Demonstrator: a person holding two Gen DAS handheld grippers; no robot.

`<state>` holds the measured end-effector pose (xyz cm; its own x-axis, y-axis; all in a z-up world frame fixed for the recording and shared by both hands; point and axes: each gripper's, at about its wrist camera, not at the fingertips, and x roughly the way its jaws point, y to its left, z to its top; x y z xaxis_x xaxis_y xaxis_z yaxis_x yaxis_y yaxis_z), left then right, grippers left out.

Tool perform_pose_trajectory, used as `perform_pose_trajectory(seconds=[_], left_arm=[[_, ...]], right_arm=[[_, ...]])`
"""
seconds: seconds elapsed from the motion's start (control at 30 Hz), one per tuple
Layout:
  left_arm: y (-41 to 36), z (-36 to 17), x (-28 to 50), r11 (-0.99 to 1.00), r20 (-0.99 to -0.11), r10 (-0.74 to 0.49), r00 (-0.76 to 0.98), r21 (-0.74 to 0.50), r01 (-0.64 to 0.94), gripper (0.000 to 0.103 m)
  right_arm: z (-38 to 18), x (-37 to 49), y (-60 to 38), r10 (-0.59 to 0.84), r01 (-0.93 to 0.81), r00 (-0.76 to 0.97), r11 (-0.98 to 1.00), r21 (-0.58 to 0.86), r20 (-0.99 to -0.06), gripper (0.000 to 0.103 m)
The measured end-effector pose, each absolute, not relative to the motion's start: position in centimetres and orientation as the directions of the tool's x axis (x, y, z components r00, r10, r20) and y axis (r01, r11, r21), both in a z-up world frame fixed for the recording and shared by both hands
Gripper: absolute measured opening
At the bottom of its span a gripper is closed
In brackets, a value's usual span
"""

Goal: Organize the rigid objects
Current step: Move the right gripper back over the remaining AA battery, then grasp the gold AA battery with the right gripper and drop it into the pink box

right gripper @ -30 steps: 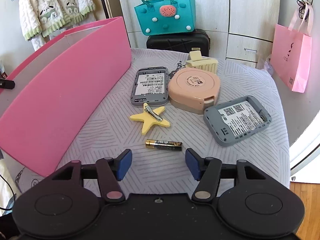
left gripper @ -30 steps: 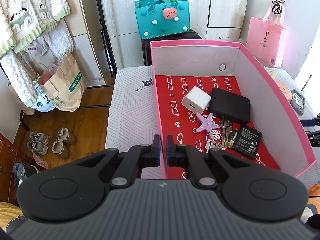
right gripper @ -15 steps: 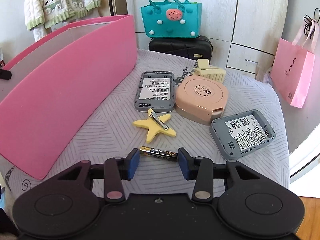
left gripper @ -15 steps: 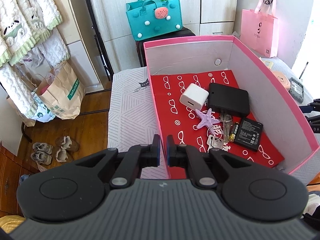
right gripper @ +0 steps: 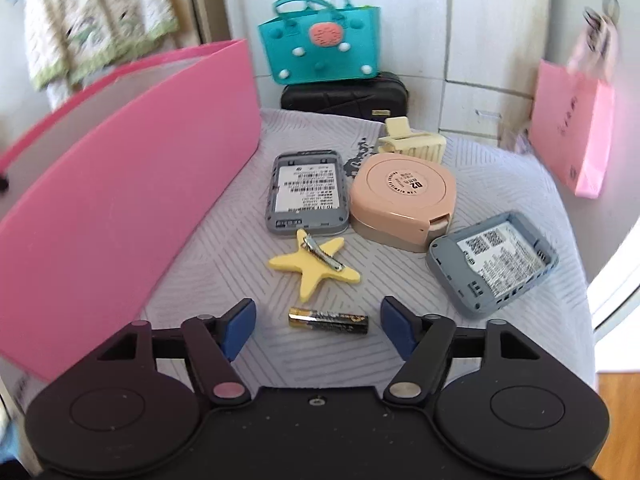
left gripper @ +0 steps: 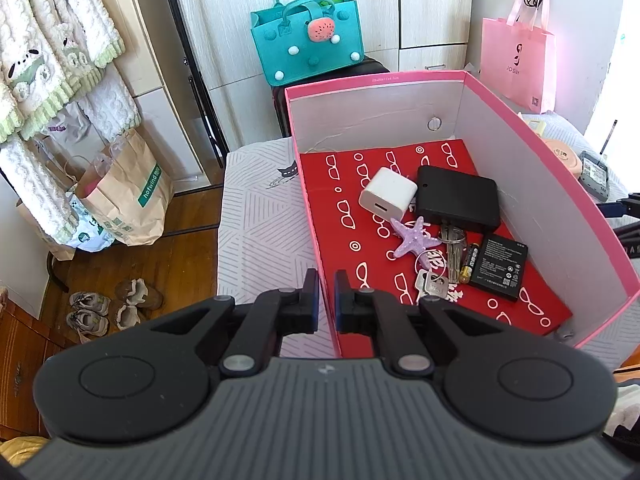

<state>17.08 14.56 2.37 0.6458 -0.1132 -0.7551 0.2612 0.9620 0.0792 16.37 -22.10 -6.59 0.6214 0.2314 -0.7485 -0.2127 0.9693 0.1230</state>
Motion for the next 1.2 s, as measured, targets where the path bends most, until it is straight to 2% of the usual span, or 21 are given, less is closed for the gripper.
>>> perform_pose_trajectory(seconds=[0.2, 0.4, 0.47, 0.5, 0.57, 0.7, 0.8, 0.97, 1.1, 1.2], left_arm=[[14.7, 2.5, 16.9, 0.964, -0.753, -0.121, 0.647, 0.067, 0.258, 0.006], [14.9, 2.5, 17.0, 0.964, -0.753, -0.124, 0.646, 0.064, 0.259, 0.006], [14.8, 2.5, 17.0, 0.964, -0.753, -0.123, 0.646, 0.064, 0.259, 0.006], [14.9, 2.5, 17.0, 0.964, -0.753, -0.123, 0.646, 0.065, 0.258, 0.006], [14.8, 2.4, 17.0, 0.964, -0.752, -0.121, 0.648, 0.067, 0.258, 0.006], [14.8, 2.4, 17.0, 0.965, -0.753, -0.124, 0.646, 0.061, 0.256, 0.006], [14.7, 2.5, 17.0, 0.965, -0.754, -0.123, 0.646, 0.062, 0.257, 0.006], [14.6, 2.4, 16.9, 0.962, -0.75, -0.123, 0.65, 0.072, 0.265, 0.006], [14.9, 2.5, 17.0, 0.963, -0.751, -0.134, 0.647, 0.057, 0.265, 0.006], [15.0, 2.5, 17.0, 0.963, -0.751, -0.133, 0.647, 0.057, 0.265, 0.006]], right_arm=[[-7.1, 15.9, -20.9, 0.184, -0.231, 0.647, 0.972, 0.039, -0.74, 0.081], [-7.1, 15.4, -21.3, 0.135, -0.168, 0.668, 0.985, 0.029, -0.732, 0.079], [-6.8, 15.0, -21.3, 0.164, -0.197, 0.67, 0.98, 0.039, -0.724, 0.063], [-6.5, 14.9, -21.3, 0.184, -0.219, 0.665, 0.975, 0.047, -0.724, 0.048], [-6.2, 14.7, -21.6, 0.231, -0.242, 0.655, 0.966, 0.09, -0.719, 0.048], [-5.3, 14.2, -21.5, 0.221, -0.249, 0.668, 0.966, 0.066, -0.71, 0.048], [-3.6, 13.7, -21.7, 0.262, -0.263, 0.678, 0.959, 0.106, -0.687, 0.048], [0.6, 13.1, -20.7, 0.434, -0.382, 0.665, 0.897, 0.223, -0.607, 0.048], [4.0, 11.7, -17.9, 0.546, -0.526, 0.643, 0.825, 0.209, -0.538, 0.048], [5.2, 11.5, -15.3, 0.634, -0.626, 0.557, 0.745, 0.23, -0.536, 0.048]])
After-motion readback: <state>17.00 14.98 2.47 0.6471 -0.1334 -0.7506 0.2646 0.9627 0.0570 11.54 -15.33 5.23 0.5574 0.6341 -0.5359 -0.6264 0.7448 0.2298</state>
